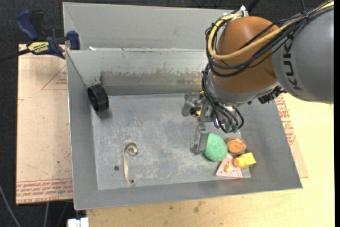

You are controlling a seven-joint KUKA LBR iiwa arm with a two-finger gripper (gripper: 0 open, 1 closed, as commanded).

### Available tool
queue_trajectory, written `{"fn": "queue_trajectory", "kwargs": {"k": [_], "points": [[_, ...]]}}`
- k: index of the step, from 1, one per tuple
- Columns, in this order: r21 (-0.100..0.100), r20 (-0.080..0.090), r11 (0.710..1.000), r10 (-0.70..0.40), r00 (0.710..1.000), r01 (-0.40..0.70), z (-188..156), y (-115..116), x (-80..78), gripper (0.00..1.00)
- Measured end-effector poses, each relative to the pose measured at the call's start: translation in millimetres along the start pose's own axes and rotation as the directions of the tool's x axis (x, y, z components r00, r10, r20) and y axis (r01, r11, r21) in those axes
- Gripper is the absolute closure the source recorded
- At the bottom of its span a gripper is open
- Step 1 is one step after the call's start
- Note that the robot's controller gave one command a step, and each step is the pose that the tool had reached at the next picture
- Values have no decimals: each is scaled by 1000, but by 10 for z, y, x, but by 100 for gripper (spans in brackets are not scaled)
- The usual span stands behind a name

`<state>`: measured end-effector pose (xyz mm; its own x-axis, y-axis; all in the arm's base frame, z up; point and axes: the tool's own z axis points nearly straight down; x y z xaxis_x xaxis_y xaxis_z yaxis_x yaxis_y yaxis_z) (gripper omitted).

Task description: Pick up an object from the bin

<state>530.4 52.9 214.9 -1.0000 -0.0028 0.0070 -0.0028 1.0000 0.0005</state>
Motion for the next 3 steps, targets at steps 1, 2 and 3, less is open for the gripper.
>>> {"fn": "queue_trajectory", "kwargs": {"k": [1, 2, 3], "points": [[-1, 8, 1000, 2, 1000, -2, -46, -3, -13, 0], [-1, 15, 999, -39, 999, 39, 446, -254, 47, 0], [2, 9, 972, -234, 972, 234, 957, -688, 38, 0]]}}
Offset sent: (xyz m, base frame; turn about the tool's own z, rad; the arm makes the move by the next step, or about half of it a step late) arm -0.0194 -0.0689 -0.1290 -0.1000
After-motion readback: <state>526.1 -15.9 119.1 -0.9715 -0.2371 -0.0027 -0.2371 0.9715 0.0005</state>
